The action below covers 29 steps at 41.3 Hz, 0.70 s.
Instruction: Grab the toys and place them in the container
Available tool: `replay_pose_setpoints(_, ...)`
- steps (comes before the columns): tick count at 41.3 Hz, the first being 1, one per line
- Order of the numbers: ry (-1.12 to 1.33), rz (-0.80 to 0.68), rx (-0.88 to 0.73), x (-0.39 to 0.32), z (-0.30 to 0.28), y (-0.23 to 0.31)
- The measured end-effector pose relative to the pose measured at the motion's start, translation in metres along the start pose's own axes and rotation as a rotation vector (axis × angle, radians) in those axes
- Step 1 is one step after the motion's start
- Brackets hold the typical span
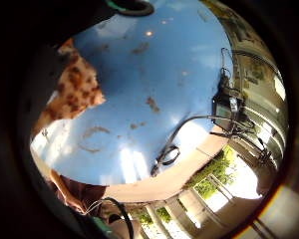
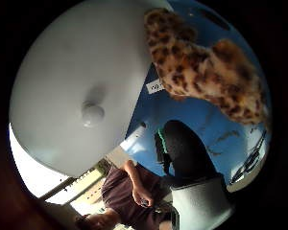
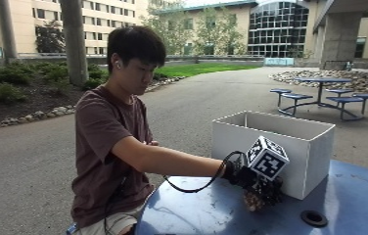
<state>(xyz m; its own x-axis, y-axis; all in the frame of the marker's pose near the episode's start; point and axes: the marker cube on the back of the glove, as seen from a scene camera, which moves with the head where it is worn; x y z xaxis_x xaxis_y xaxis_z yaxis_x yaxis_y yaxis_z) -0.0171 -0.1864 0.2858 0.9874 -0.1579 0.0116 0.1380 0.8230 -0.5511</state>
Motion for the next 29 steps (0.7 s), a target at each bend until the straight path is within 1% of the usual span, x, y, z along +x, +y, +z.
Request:
replay_pose_setpoints(3,-0.023,-0.005,-0.031,-0.001,0.019,-0.010)
replay_pose_setpoints(10,-0.051,0.029,0.020,0.005,0.036,-0.018)
replay_pose_setpoints(20,-0.003,0.077,0.135,0.001,0.048,-0.016)
replay_pose_setpoints(29,0.024,0.108,0.299,-0.006,0.061,-0.015)
